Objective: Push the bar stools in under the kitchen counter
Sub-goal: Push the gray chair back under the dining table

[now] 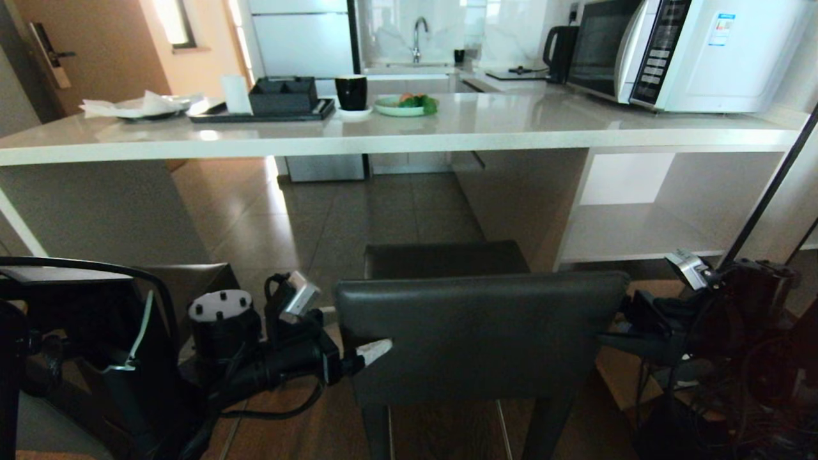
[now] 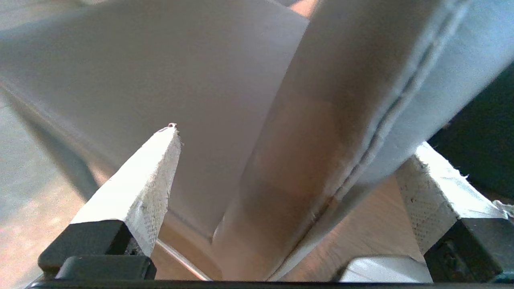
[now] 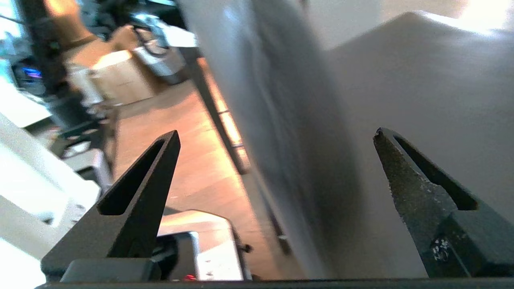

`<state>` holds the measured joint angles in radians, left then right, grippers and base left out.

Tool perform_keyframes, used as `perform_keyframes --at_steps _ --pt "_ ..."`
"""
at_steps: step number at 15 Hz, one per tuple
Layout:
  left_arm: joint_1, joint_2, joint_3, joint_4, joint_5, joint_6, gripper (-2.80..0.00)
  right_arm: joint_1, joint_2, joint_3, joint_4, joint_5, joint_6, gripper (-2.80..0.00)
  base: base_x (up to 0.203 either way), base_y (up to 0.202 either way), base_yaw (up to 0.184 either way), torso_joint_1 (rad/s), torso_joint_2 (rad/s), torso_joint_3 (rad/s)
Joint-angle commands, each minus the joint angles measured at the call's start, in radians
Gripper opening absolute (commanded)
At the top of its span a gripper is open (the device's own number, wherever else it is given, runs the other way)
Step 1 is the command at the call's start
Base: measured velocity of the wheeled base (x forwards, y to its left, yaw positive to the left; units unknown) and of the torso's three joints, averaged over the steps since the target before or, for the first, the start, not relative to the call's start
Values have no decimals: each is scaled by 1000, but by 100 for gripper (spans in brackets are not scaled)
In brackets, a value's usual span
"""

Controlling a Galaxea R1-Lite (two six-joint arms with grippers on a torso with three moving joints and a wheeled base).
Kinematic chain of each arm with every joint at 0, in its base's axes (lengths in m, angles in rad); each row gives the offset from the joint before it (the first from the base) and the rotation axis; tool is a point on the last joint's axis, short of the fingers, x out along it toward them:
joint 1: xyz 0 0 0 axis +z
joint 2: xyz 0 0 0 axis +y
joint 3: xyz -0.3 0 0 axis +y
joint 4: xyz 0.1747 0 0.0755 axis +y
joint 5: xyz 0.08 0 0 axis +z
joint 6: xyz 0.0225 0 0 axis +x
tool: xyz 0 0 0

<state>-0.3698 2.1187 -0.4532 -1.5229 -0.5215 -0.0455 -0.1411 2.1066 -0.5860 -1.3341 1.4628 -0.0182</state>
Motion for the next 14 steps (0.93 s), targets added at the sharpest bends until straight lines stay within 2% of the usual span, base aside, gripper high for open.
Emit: perform_keyframes --at_steps 1,8,14 --pt "-8 15 -5 -7 68 1 0 34 3 -31 -8 8 11 0 0 0 0 0 0 0" --pt "-54 13 -9 -7 71 4 0 64 16 -63 -10 1 32 0 0 0 0 0 0 0" --pt "-45 17 -28 -7 71 4 0 68 16 -69 -11 -12 32 0 0 0 0 0 0 0"
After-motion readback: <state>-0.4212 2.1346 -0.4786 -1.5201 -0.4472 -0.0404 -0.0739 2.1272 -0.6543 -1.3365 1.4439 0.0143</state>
